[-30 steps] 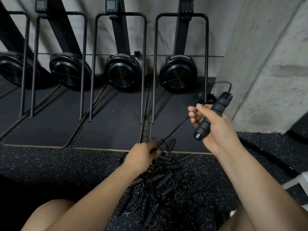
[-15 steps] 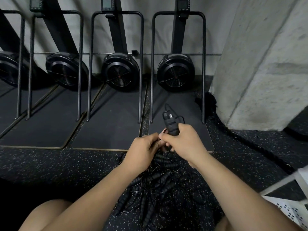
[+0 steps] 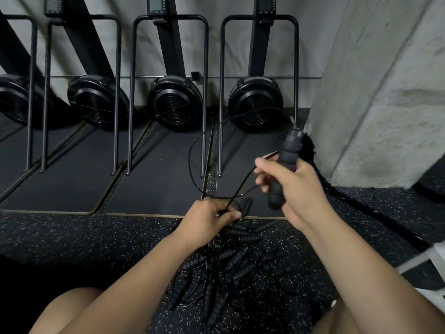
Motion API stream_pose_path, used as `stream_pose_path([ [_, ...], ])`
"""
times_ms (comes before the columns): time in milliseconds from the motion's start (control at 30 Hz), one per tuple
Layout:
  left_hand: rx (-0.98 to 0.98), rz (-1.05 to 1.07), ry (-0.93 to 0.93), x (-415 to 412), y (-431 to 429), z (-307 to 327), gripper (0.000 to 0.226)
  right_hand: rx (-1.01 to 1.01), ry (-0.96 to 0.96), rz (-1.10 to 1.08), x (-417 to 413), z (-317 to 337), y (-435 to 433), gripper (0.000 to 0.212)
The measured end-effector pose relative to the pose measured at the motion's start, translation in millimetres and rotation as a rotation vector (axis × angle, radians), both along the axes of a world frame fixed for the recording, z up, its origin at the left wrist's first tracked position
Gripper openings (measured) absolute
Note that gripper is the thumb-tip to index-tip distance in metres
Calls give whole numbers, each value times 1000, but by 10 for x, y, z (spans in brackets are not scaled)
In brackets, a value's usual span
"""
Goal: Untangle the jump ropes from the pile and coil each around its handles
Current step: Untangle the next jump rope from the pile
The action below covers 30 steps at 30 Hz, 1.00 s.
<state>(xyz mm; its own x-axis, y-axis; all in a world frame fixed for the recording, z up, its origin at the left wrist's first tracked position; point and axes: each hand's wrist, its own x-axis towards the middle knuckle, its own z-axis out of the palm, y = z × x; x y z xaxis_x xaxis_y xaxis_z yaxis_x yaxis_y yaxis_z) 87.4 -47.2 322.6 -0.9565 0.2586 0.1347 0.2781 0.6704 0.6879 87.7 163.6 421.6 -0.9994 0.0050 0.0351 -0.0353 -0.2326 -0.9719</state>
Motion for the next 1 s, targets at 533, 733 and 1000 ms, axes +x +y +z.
stream_pose_path([
  [533, 46, -77, 200, -11, 53, 60, 55, 373, -110, 120, 18, -251, -154, 14],
  [733, 46, -100, 203, 40, 9, 177, 32, 665, 6, 105, 41, -294, -193, 16],
  [1000, -99, -18, 96, -57, -148, 151, 35, 358, 17, -30, -5, -188, -74, 11],
])
